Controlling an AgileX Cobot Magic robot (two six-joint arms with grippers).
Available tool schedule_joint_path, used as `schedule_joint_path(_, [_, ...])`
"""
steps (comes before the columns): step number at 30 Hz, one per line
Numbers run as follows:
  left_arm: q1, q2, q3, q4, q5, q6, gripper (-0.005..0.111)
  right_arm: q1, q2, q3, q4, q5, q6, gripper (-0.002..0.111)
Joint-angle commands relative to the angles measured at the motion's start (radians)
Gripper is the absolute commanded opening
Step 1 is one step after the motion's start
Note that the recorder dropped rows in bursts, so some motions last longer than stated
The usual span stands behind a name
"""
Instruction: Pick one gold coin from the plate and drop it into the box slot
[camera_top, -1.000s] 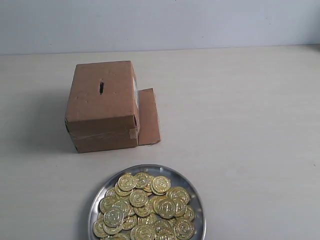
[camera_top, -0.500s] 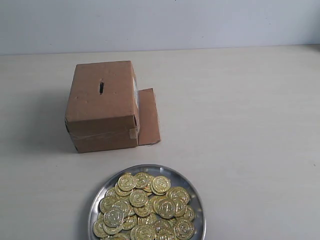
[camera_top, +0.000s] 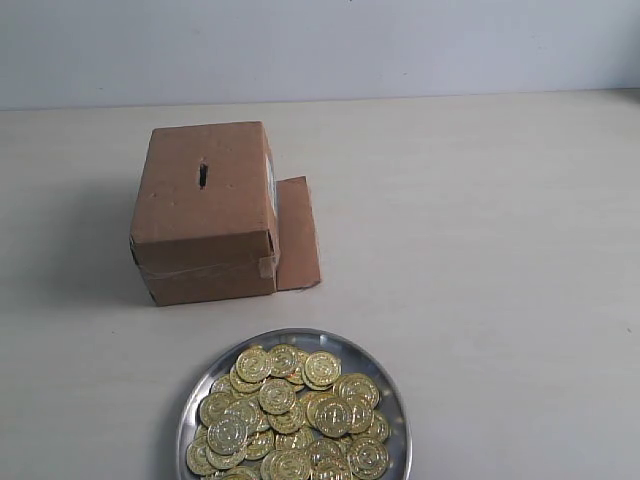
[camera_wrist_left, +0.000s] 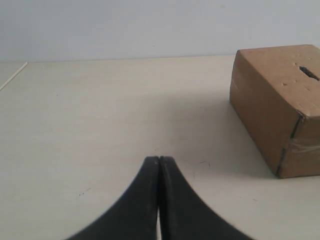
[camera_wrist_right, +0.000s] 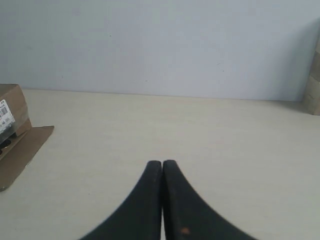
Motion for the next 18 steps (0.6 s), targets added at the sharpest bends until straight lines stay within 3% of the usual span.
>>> schedule_joint_path(1, [-0.004,-0.005,0.0,0.003,0.001,0.003,0.0,0.001,-0.004,0.004,0.0,-0.038,-0.001,0.0])
schedule_joint_path(16, [-0.004,-0.005,0.0,0.003,0.001,0.003,0.0,0.001,-0.004,0.004,0.0,-0.186,-0.001,0.0])
schedule_joint_path(18, [-0.004,-0.005,0.0,0.003,0.001,0.003,0.0,0.001,-0.004,0.004,0.082,-0.265,0.084,0.0])
